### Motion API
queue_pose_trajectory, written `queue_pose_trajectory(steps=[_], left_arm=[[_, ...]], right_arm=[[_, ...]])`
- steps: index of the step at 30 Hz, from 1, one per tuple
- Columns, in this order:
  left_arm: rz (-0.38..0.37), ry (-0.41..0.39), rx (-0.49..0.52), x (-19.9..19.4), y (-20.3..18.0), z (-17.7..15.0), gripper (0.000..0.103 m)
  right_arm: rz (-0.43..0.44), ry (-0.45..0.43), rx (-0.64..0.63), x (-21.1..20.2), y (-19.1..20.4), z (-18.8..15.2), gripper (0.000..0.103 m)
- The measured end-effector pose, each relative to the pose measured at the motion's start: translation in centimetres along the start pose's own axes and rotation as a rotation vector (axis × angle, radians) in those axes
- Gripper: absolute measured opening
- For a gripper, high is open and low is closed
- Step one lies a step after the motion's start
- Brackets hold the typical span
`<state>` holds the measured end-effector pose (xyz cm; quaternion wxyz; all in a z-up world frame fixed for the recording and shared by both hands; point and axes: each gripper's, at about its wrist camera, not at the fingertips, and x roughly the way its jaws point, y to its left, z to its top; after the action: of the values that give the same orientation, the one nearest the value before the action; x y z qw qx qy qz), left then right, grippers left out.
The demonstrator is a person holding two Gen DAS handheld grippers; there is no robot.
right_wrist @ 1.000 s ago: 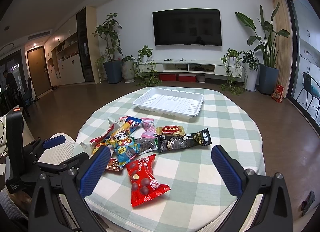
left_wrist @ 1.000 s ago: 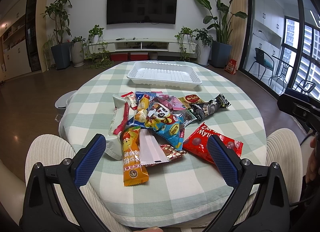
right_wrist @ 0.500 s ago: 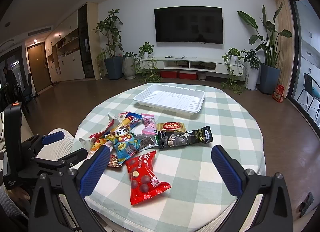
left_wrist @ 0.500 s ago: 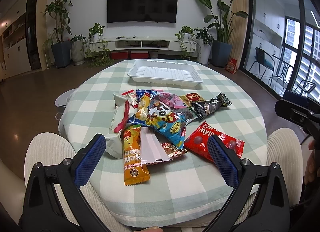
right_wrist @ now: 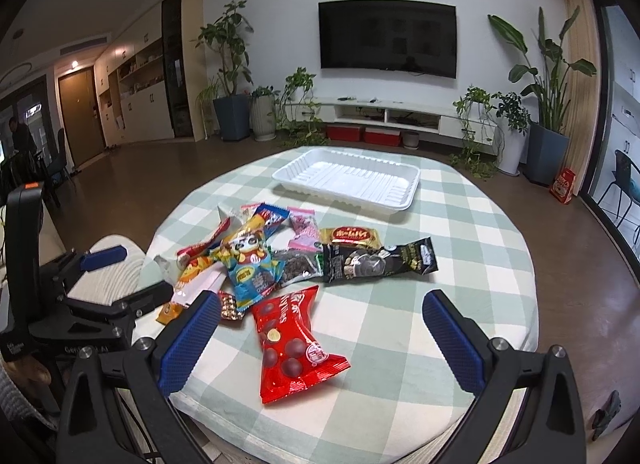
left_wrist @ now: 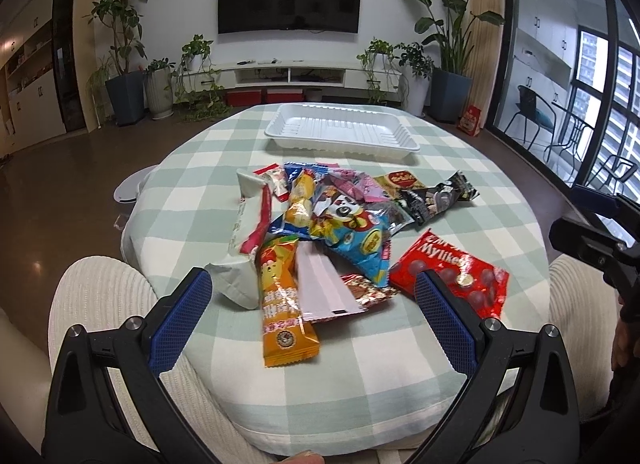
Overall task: Organize snacks
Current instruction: 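Grasp the red Mylikes bag with the right gripper while the left grasps the white-red wafer bar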
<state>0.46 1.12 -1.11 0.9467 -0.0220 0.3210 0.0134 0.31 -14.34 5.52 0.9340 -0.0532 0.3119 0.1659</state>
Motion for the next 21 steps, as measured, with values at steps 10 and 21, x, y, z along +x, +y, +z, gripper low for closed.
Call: queue_pose_trajectory(steps=[10,21], left_arm=[[0.014,0.101,0.008,2.2,1.8,-0.6,0.103],[0.004,0.186,-0.059,6.5,5.0,-0.2,0.103]], right_arm=[[-0.004,0.165,-0.186,4.1,2.0,-1.3,0.101],[0.003,0.261,-0.288,7.8,4.3,-2.8,0.083]])
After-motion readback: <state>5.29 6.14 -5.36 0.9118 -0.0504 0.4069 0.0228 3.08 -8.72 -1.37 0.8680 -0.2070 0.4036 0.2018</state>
